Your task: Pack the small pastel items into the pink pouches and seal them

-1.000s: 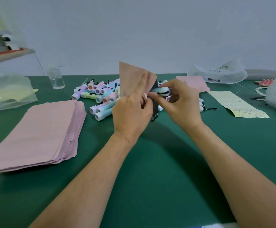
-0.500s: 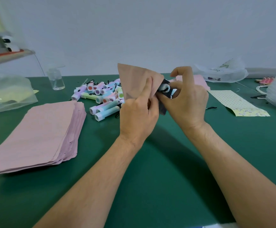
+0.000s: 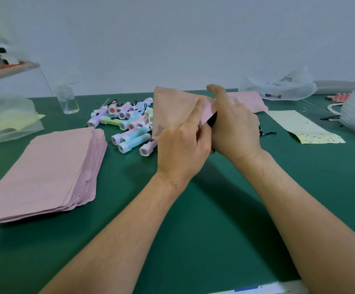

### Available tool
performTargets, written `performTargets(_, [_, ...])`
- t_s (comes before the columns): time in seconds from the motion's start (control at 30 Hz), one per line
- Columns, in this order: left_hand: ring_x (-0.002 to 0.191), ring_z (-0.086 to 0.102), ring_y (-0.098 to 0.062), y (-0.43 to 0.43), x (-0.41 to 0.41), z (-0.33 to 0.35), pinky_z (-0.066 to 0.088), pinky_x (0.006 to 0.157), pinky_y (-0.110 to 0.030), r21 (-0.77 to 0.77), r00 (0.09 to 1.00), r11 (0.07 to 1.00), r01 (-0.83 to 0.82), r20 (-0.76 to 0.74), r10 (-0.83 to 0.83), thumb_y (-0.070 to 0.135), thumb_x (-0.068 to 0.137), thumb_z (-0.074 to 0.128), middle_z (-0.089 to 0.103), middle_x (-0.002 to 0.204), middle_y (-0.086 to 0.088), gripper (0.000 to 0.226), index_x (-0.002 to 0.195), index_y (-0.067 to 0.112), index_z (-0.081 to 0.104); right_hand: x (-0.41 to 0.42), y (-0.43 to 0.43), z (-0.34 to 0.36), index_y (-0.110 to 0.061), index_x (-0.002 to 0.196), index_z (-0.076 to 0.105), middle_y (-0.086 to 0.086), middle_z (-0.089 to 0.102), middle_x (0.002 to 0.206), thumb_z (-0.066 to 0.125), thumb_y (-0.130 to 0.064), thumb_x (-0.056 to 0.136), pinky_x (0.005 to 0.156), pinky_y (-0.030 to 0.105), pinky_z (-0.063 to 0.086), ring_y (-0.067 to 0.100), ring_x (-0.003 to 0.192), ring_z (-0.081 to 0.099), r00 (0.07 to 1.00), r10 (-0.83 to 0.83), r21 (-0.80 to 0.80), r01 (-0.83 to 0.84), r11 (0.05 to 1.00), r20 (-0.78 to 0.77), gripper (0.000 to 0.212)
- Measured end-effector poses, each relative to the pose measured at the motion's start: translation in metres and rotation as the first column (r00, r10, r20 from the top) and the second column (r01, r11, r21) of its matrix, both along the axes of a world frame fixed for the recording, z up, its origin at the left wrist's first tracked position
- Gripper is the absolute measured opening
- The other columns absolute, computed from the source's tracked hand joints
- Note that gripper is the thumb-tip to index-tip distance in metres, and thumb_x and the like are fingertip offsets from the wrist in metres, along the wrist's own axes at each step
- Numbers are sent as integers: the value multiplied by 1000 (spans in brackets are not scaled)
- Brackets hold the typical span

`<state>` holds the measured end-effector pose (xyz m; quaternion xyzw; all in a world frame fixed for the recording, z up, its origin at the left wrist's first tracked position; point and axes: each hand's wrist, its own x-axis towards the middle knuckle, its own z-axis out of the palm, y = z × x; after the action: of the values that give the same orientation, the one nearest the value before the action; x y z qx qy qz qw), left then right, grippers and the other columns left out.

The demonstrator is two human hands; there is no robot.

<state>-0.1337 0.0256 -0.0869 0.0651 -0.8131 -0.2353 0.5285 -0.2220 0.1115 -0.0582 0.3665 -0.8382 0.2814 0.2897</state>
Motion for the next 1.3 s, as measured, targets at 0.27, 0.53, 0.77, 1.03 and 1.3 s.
performTargets(0.27, [68, 41, -11, -10, 1, 2, 42, 60, -24, 25, 998, 1000, 1, -56, 1, 8, 93, 58, 43, 65, 15, 44, 135, 9, 71, 2, 2, -1, -29, 118, 59, -9, 70, 75, 53, -50, 72, 71, 45, 57, 22, 79, 69, 916, 294, -162, -257, 953, 275, 51])
performTargets(0.53, [64, 43, -22, -10, 4, 4, 45, 61, -37, 50, 999, 998, 37, 16, -38, 15, 95, 52, 54, 70, -9, 45, 137, 15, 71, 3, -5, -7, -24, 74, 45, -5, 60, 66, 67, -33, 73, 54, 34, 41, 25, 71, 58, 983, 53, -157, -26, 987, 174, 24])
performTargets(0.77, [53, 37, -26, -11, 5, 6, 39, 54, -37, 75, 997, 995, -71, -5, 72, 16, 96, 49, 44, 58, 0, 44, 130, 21, 76, 4, -6, -7, -24, 77, 45, -4, 59, 66, 64, -37, 69, 53, 32, 37, 29, 66, 55, 998, -41, -69, 44, 997, 49, 24])
performTargets(1.03, [52, 38, -28, -24, 6, 2, 41, 51, -40, 44, 1000, 999, -20, -22, 21, 15, 99, 49, 43, 57, -1, 41, 132, 17, 74, 8, -5, -4, -20, 76, 52, -6, 57, 60, 61, -36, 87, 61, 43, 51, 21, 63, 55, 986, 142, -184, -124, 975, 88, 20])
performTargets(1.3, [52, 38, -30, -33, 7, 4, 46, 53, -51, 119, 992, 991, -65, -97, 77, 27, 104, 41, 42, 56, -2, 46, 140, 20, 69, 15, 0, -1, -17, 155, 29, -14, 73, 86, 52, -20, 83, 66, 40, 54, -4, 61, 56, 859, 498, -117, -486, 866, 118, 76])
